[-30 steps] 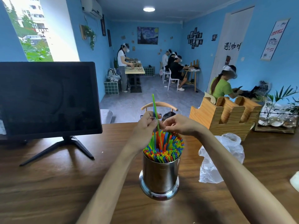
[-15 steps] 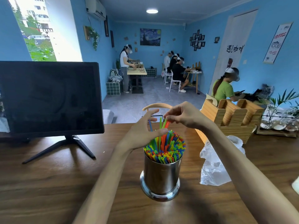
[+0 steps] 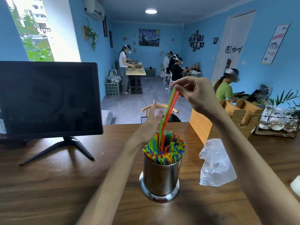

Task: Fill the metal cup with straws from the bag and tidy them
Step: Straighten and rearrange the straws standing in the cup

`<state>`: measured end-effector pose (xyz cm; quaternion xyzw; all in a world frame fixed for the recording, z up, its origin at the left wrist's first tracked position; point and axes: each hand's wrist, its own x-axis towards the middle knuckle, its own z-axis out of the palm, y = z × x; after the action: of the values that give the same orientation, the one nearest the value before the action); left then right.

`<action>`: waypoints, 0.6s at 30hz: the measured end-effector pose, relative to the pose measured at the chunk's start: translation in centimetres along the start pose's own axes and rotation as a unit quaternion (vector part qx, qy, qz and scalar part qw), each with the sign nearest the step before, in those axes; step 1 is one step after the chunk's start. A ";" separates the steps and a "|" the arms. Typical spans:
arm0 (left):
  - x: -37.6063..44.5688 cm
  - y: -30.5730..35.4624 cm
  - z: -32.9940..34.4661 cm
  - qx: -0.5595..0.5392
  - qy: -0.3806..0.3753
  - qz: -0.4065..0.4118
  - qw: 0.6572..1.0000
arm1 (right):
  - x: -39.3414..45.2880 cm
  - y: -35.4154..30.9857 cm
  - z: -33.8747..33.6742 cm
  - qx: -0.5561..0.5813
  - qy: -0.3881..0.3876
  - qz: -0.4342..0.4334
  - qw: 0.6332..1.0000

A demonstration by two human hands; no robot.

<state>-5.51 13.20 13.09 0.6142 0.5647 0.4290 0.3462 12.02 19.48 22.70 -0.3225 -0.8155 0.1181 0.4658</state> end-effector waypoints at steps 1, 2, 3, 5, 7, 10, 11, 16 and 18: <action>0.2 -0.3 0.0 0.050 -0.010 -0.010 0.999 | 0.0 -0.1 -0.1 0.002 0.008 -0.002 1.000; 0.4 -0.8 0.0 0.105 -0.030 -0.022 0.994 | 0.1 -0.2 -0.2 0.003 0.015 -0.003 1.000; 0.5 -1.4 0.1 0.144 -0.049 -0.026 0.988 | 0.1 -0.2 -0.3 0.003 0.023 -0.004 1.000; 0.4 -2.2 0.1 0.142 -0.047 -0.027 0.988 | 0.0 -0.2 -0.3 0.007 0.041 -0.004 0.999; 0.2 -2.1 -0.1 0.076 -0.009 -0.023 0.997 | 0.0 -0.2 -0.3 0.013 0.070 -0.006 0.997; 0.4 -1.6 -0.5 0.033 0.041 0.024 0.998 | 0.2 -0.4 -0.6 0.051 0.135 -0.005 0.990; 0.4 -1.4 -0.7 0.006 0.059 0.044 0.997 | 0.3 -0.4 -0.7 0.073 0.158 -0.003 0.985; -0.5 -0.7 -2.6 -0.284 0.086 0.052 0.954 | -0.1 0.7 -0.1 0.176 0.232 0.043 0.956; -0.8 -0.6 -3.2 -0.375 0.092 0.042 0.922 | -0.6 1.5 0.8 0.213 0.236 0.082 0.945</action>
<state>-8.71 12.26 13.70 0.4207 0.3656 0.6780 0.4793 12.23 20.35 21.11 -0.3003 -0.6086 0.2469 0.6917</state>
